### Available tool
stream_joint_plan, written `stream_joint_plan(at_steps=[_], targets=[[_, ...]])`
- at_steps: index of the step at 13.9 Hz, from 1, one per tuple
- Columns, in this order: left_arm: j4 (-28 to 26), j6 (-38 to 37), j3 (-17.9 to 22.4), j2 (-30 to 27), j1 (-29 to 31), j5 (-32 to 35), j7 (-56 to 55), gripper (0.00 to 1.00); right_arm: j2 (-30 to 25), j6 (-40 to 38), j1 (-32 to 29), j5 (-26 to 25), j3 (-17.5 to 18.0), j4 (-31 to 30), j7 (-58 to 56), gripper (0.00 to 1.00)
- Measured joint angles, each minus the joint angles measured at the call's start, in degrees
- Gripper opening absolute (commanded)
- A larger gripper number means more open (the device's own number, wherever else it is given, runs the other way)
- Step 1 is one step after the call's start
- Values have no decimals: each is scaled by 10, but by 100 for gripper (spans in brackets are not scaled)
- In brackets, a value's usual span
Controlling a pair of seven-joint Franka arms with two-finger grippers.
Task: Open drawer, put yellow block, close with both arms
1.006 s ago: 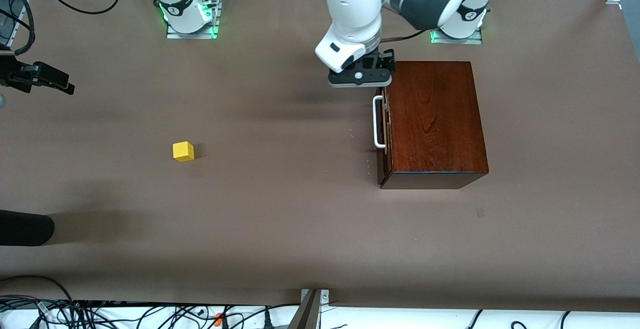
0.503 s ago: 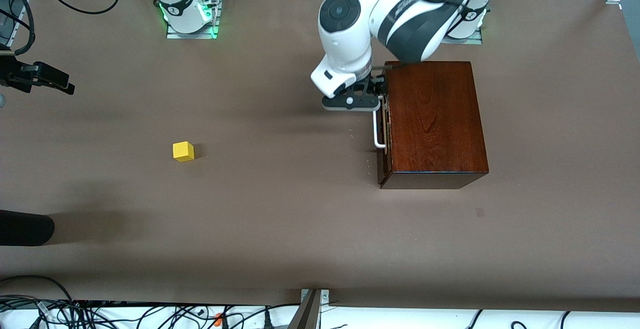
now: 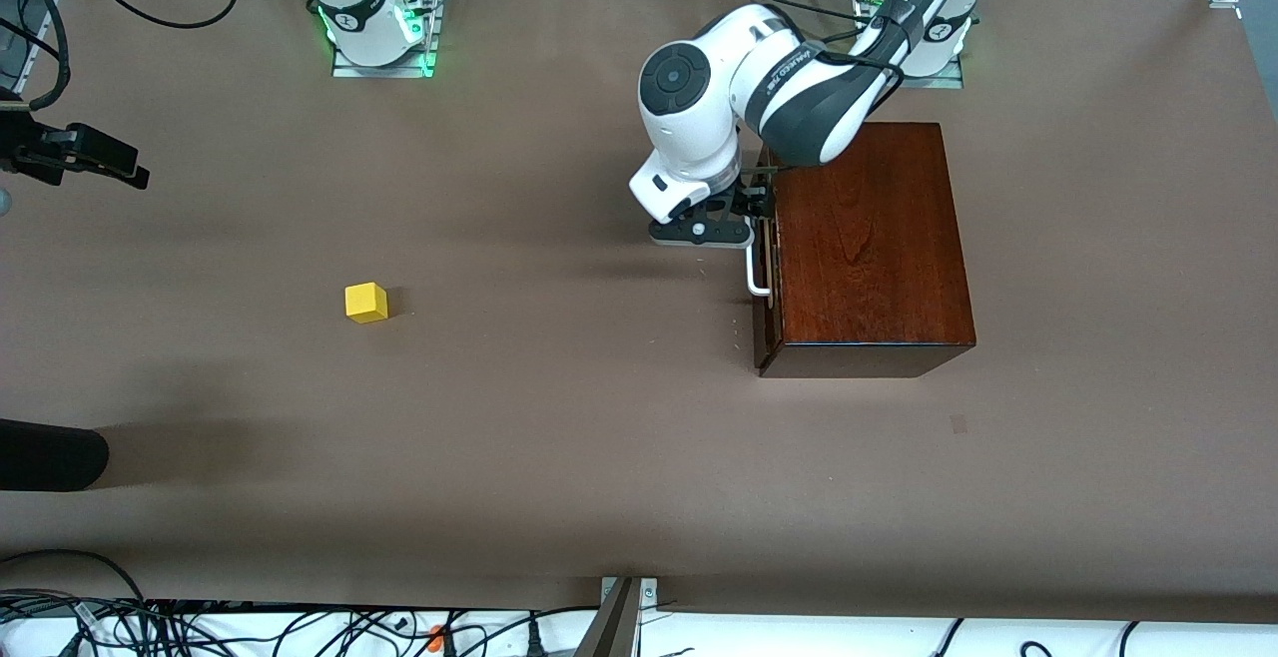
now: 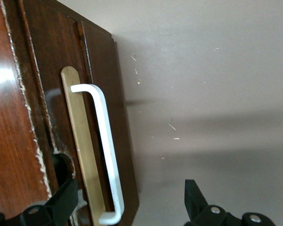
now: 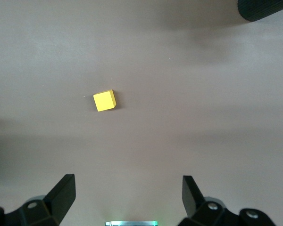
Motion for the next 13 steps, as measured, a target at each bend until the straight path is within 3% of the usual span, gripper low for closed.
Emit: stream_joint_plan(at_steps=[13], targets=[[-34, 46, 6, 29, 3, 26, -21, 100, 0, 0, 0, 0, 0, 0, 0, 100]])
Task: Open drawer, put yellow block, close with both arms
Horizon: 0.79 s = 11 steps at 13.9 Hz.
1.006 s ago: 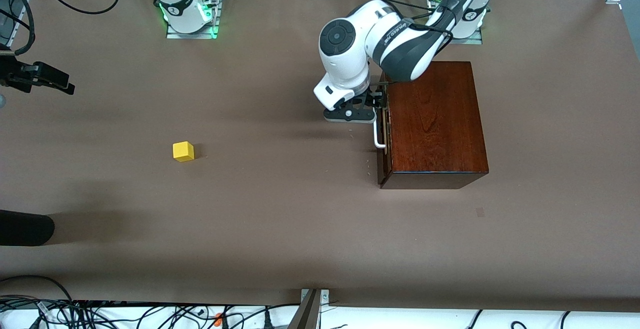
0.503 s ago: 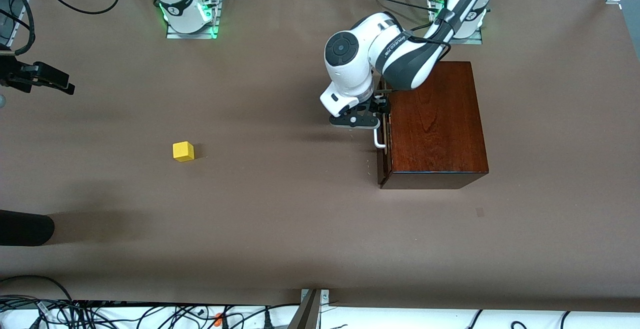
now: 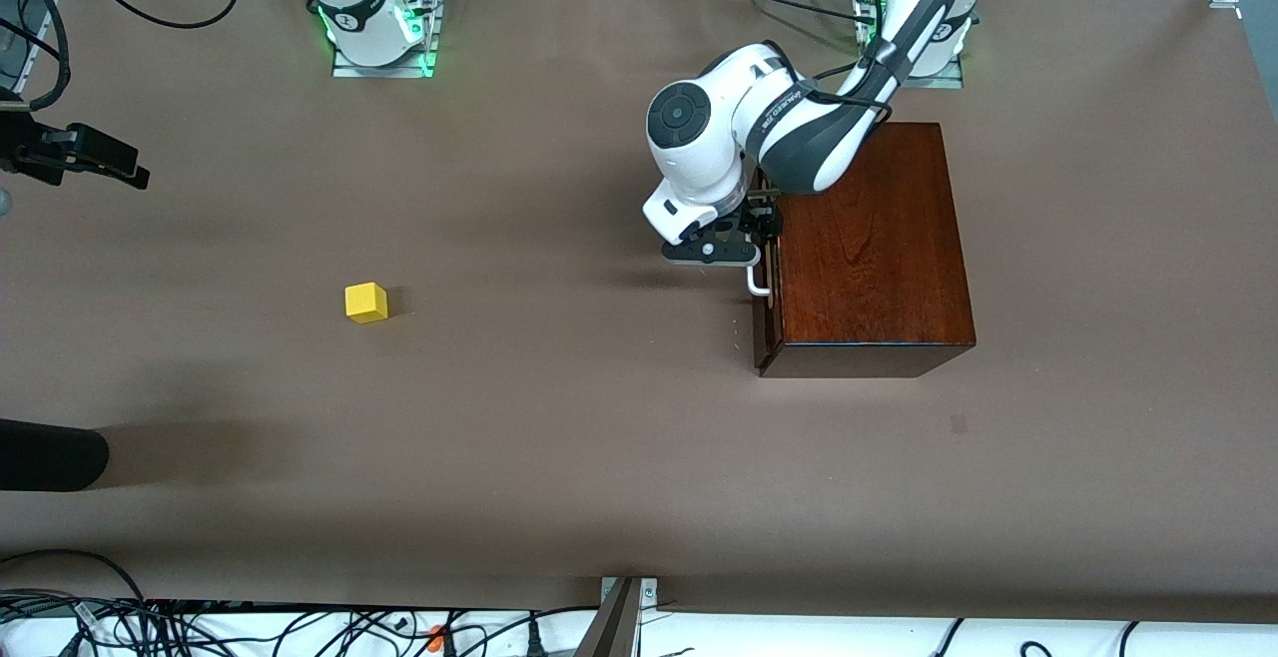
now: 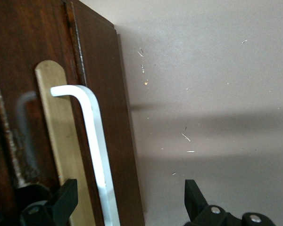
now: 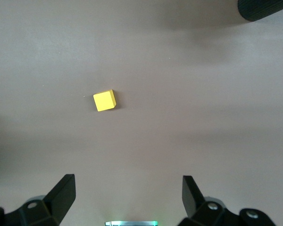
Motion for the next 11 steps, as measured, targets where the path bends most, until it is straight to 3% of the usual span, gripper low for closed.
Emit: stream_joint_plan(at_steps=[11], targets=[[3, 12, -3, 13, -6, 15, -32, 100, 0, 0, 0, 0, 0, 0, 0, 100]])
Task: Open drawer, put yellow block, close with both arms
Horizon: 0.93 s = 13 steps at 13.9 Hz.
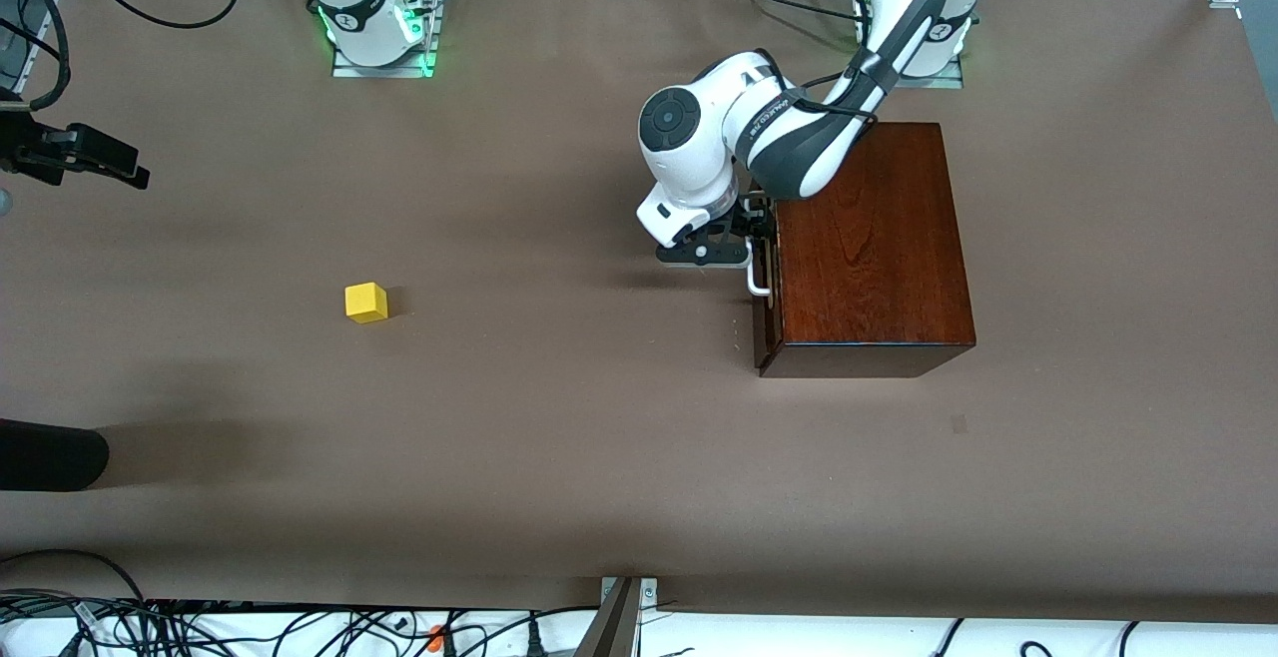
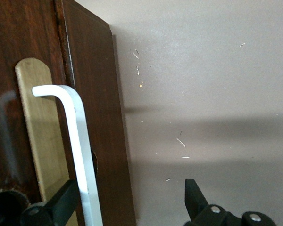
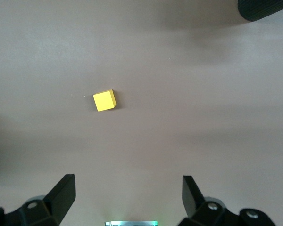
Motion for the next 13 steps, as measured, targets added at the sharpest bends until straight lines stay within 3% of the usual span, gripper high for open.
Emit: stream_joint_plan(at_steps=[13], targets=[[84, -9, 0, 55, -41, 1, -53, 100, 0, 0, 0, 0, 0, 0, 0, 100]])
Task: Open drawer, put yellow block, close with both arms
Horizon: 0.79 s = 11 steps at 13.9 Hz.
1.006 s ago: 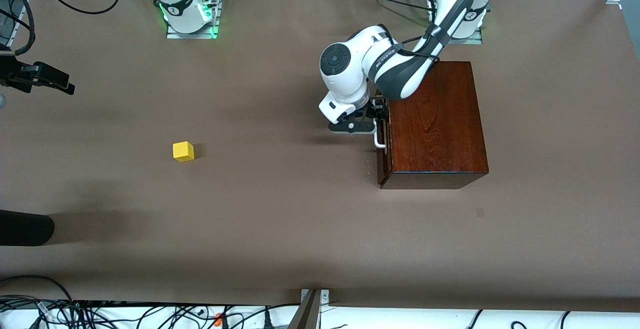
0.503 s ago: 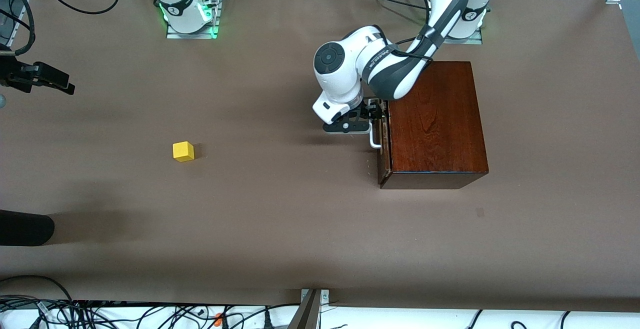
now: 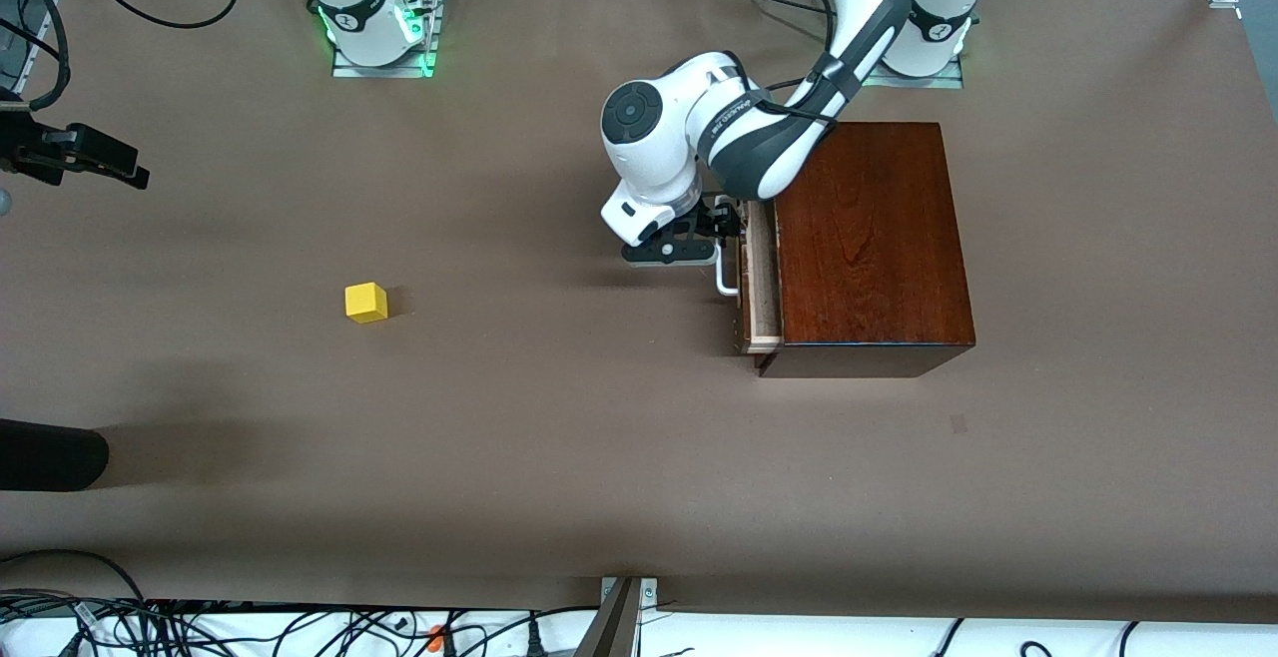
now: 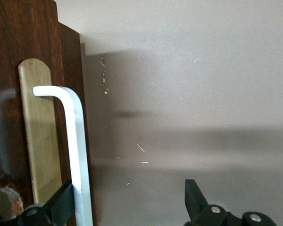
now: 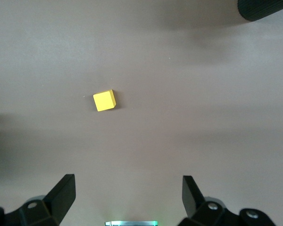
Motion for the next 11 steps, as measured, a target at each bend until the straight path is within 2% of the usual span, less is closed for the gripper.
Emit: stream_joint_plan(at_steps=[11], targets=[[63, -24, 6, 40, -28, 3, -17, 100, 0, 0, 0, 0, 0, 0, 0, 100]])
